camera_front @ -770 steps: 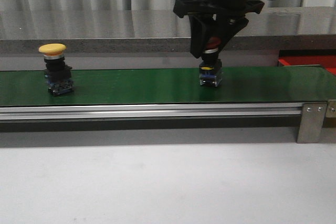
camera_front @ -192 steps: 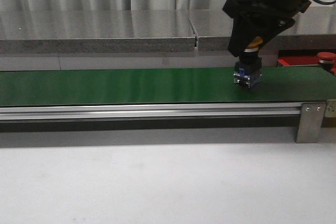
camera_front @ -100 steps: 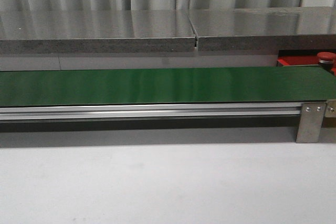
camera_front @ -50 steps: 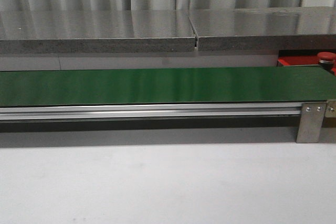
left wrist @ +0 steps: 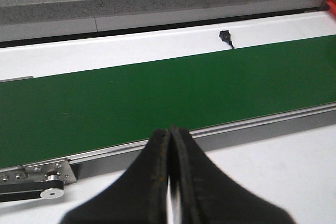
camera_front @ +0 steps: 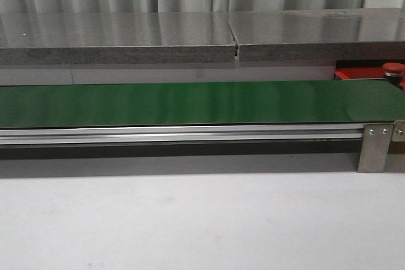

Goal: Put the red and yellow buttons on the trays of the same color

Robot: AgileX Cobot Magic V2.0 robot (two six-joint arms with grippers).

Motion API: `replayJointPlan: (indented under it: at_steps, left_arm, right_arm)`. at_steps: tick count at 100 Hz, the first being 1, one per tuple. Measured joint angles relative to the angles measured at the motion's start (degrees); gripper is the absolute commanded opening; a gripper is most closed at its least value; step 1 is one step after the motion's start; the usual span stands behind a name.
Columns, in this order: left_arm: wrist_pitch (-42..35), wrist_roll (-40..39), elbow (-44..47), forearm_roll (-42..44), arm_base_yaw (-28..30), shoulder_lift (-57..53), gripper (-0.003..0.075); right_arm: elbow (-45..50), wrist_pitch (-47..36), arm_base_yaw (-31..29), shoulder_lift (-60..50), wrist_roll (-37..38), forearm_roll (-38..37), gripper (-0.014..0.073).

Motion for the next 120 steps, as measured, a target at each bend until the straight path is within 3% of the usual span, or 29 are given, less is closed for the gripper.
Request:
replayJointPlan:
  at_steps: [58, 64, 77, 84, 120]
  left_arm:
    - [0.0, 0.0, 0.0, 0.0, 0.0, 0.0, -0.0019]
    - [0.0, 0.0, 0.0, 0.0, 0.0, 0.0, -0.0019]
    - [0.0, 0.0, 0.0, 0.0, 0.0, 0.0, -0.0019]
    - [0.0, 0.0, 0.0, 0.0, 0.0, 0.0, -0.0019]
    - [0.0, 0.0, 0.0, 0.0, 0.0, 0.0, -0.0019]
  right_arm:
    - [0.0, -0.73, 0.0, 4.08, 0.0, 0.65, 0.0222]
    - [0.0, -0.73, 0.0, 4.08, 0.0, 0.69, 0.0266]
    - [0.0, -0.73, 0.0, 4.08, 0.0, 0.79, 0.0472]
    - [0.0, -0.73, 0.0, 4.11, 0.0, 0.79, 0.0533]
    - [0.0, -0.73, 0.0, 1.62, -0.1, 0.68, 0.0518]
